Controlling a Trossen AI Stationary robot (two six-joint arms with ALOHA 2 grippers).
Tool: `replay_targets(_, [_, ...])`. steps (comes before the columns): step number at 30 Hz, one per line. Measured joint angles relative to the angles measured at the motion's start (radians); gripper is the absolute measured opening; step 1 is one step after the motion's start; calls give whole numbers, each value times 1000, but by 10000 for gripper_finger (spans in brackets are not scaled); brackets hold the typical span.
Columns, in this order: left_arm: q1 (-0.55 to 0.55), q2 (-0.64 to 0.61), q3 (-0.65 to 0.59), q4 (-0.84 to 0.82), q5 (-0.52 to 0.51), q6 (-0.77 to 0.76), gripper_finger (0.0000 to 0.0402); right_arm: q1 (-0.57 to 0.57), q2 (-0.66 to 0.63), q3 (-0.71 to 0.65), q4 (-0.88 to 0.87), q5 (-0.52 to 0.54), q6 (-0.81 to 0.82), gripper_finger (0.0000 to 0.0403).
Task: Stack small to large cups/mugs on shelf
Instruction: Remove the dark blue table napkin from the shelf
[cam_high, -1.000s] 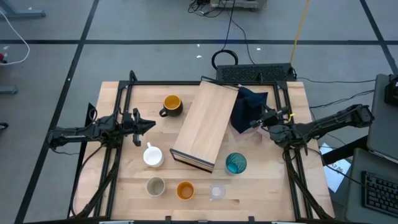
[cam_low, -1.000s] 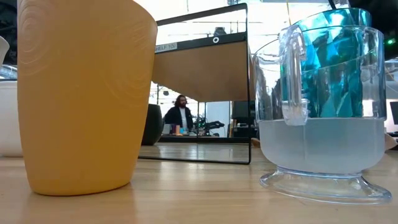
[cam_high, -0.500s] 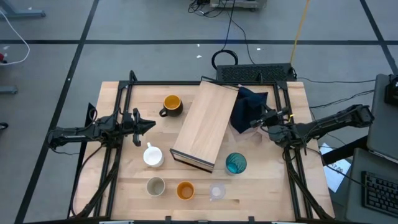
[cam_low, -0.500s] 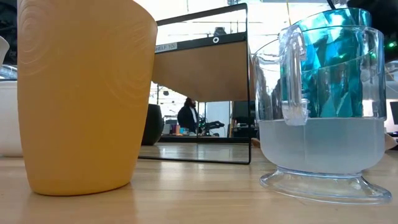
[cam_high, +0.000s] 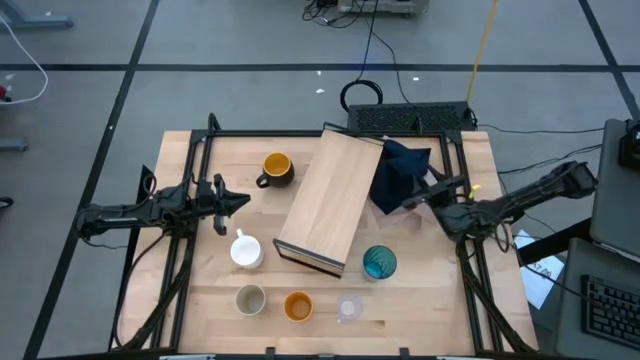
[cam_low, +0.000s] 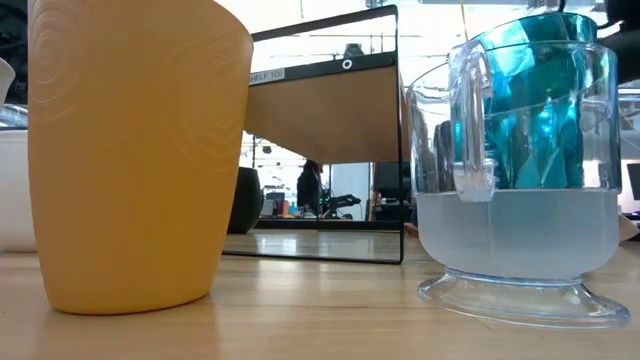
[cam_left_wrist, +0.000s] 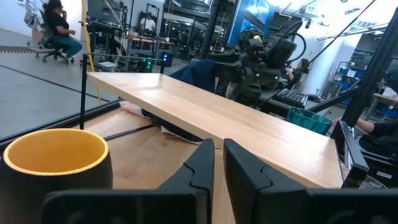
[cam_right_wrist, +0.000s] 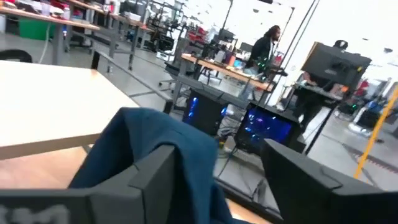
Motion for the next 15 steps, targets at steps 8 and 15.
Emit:
replay_targets(8, [0, 0, 0, 0, 0, 0, 37, 210, -45, 1, 428, 58, -387, 232])
replay_targets(15, [0, 0, 0, 0, 0, 1, 37, 303, -52, 1, 494, 57, -486, 225])
